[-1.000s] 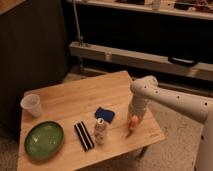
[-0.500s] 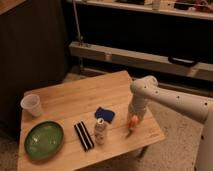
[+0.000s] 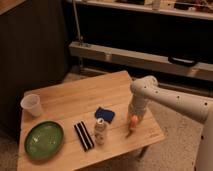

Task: Knock the bottle over

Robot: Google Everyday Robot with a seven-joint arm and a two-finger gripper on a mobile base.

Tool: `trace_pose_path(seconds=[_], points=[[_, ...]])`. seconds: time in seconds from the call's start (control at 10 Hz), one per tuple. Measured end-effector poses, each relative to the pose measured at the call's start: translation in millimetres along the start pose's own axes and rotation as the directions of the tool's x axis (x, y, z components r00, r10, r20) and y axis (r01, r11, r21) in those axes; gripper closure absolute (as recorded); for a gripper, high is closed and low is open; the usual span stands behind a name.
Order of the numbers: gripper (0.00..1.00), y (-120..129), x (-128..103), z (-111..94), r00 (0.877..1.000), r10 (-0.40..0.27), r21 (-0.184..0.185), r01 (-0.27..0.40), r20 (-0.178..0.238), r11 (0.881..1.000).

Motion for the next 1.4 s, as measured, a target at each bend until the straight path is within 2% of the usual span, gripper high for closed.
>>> trace_pose_path(seconds=[1.4], points=[[0.54, -0.6, -1.4, -2.9, 1.0, -0.009, -0.003, 0.009, -0.009, 1.0]])
